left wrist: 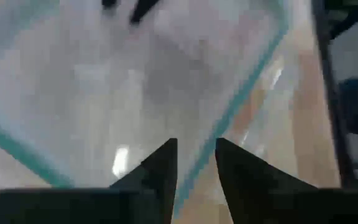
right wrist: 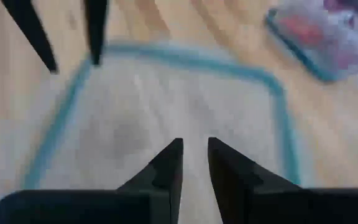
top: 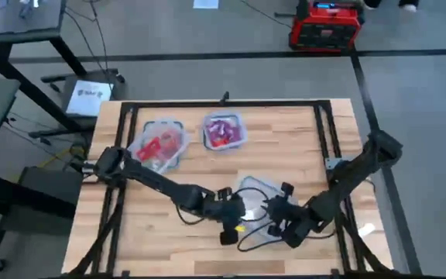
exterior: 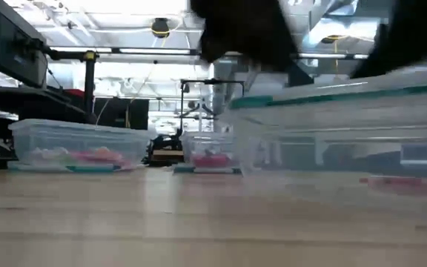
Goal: Sort candy
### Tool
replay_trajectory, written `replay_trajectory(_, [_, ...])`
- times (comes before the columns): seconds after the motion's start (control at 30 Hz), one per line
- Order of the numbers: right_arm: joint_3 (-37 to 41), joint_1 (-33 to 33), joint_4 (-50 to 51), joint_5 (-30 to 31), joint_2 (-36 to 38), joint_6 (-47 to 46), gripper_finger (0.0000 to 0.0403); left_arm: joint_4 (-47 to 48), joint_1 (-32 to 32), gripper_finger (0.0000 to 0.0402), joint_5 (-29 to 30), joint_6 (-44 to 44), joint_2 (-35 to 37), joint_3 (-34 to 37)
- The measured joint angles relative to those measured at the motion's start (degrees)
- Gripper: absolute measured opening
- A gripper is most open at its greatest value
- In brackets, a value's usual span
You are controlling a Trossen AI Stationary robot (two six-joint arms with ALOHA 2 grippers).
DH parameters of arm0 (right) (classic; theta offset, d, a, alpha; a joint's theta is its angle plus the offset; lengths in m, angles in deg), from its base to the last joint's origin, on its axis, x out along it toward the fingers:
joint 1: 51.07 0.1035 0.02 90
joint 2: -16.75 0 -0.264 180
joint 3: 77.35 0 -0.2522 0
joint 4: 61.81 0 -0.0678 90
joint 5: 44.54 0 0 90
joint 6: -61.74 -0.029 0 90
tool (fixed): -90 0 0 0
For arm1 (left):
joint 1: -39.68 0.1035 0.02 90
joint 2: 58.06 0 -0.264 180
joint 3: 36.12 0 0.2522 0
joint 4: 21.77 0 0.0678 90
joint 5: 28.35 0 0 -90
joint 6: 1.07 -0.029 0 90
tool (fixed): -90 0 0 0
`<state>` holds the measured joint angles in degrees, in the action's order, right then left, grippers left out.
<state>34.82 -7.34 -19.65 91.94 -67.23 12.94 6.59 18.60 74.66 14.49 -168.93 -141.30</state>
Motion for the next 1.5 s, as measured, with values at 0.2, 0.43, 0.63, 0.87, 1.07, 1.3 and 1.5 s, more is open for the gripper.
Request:
replay_trajectory(0.2, [0.0, 6.8, 5.9, 2.5, 6.3, -10.4, 0.0063, -6.3, 3.8, 0.0095, -3.8, -15.3, -0.3, -0.7])
replay_trajectory(0.43, [0.0, 17.1, 19.0, 1.0, 5.6, -35.4, 0.0063, -16.3, 9.8, 0.0095, -17.6, -12.8, -6.2, 1.8])
replay_trajectory(0.63, [0.0, 20.7, 19.5, 1.4, 2.1, -42.3, 0.0063, -27.3, 10.0, 0.0095, -23.7, -8.2, -13.3, 1.4])
replay_trajectory(0.87, [0.0, 21.1, 18.9, 1.3, -8.2, -47.1, 0.0063, -24.5, 9.3, 0.0092, -20.9, -4.2, -15.7, 1.4])
replay_trajectory(1.07, [-0.3, 21.8, 22.6, 1.6, -10.7, -52.5, 0.0063, -19.8, 4.2, 0.0079, -6.6, 2.9, -14.8, 1.1])
replay_trajectory(1.3, [-0.2, 19.8, 33.8, 3.3, -3.5, -52.5, 0.0063, -16.8, 2.3, 0.0077, -2.4, -1.7, -15.5, -4.2])
replay_trajectory(1.5, [-0.5, 19.7, 31.3, 2.9, 4.7, -46.9, 0.0063, -11.8, 3.4, 0.0077, -2.1, -6.5, -15.1, -9.9])
